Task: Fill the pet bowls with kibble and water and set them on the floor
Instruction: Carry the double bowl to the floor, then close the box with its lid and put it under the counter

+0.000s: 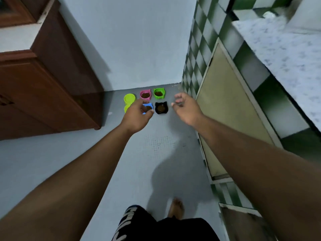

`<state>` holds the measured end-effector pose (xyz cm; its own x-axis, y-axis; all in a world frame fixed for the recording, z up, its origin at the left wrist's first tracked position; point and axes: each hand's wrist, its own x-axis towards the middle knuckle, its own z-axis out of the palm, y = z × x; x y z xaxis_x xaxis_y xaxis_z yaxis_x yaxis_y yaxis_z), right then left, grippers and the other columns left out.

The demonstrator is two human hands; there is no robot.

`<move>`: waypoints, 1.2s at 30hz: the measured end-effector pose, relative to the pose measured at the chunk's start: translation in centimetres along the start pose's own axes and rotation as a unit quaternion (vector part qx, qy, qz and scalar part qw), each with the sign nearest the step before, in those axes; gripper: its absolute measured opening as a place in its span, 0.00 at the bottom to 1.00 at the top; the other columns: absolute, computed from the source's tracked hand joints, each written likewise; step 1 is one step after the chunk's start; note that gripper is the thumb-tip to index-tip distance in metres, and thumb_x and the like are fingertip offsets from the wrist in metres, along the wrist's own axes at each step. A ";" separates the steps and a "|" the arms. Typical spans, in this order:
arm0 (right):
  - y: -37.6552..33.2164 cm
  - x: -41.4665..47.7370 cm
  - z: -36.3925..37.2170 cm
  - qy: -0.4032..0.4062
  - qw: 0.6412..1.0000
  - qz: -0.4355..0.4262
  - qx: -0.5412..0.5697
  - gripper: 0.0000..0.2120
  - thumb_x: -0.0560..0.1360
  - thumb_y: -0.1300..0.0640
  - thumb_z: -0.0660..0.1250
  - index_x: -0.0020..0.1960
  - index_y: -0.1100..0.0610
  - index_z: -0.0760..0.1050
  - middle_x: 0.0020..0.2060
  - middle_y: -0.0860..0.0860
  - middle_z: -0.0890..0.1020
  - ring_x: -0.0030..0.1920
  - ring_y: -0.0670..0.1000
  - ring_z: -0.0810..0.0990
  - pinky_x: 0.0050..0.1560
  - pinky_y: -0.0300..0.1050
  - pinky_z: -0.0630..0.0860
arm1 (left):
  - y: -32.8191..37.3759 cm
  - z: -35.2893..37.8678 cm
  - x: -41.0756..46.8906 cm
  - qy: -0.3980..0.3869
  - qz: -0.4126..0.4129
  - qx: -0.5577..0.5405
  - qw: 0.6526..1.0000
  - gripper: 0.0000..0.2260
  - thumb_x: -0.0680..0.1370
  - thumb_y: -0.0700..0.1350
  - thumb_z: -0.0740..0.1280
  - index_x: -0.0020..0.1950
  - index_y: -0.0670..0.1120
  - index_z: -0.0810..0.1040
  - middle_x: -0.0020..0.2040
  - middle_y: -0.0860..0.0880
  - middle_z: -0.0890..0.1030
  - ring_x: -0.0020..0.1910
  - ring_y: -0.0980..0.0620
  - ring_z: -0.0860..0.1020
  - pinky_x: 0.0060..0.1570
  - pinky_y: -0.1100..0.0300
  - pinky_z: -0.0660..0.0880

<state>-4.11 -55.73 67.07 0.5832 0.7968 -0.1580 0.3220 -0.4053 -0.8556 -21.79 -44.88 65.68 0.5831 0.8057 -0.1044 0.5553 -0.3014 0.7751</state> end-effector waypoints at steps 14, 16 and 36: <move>0.4 -16.7 -0.3 0.162 0.986 0.031 -0.002 0.15 0.78 0.51 0.68 0.62 0.54 0.75 0.52 0.51 0.80 0.48 0.51 0.80 0.48 0.43 0.76 | 3.4 1.2 -11.1 -0.097 0.113 -0.036 0.988 0.16 0.78 0.48 0.72 0.65 0.48 0.77 0.52 0.48 0.79 0.52 0.48 0.80 0.57 0.55 0.77; 0.3 -19.3 -0.8 0.192 0.981 0.030 -0.002 0.15 0.78 0.52 0.68 0.62 0.55 0.75 0.52 0.51 0.80 0.48 0.50 0.80 0.49 0.43 0.75 | 3.8 2.0 -13.0 -0.117 0.131 -0.039 0.984 0.14 0.78 0.50 0.72 0.62 0.51 0.77 0.52 0.49 0.79 0.51 0.49 0.80 0.57 0.52 0.78; 9.2 -45.0 -13.1 0.297 0.950 0.093 0.031 0.16 0.78 0.52 0.68 0.64 0.54 0.73 0.53 0.49 0.81 0.53 0.49 0.79 0.56 0.45 0.77 | 14.0 15.8 -33.1 -0.242 0.213 -0.036 0.946 0.12 0.80 0.50 0.71 0.62 0.51 0.79 0.44 0.51 0.82 0.44 0.53 0.81 0.42 0.60 0.74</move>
<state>-17.60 -101.17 72.82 0.9496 0.3130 -0.0189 0.1383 -0.4721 -0.8706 -23.94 -83.81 70.20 0.9577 0.2859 -0.0330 0.1776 -0.4970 0.8494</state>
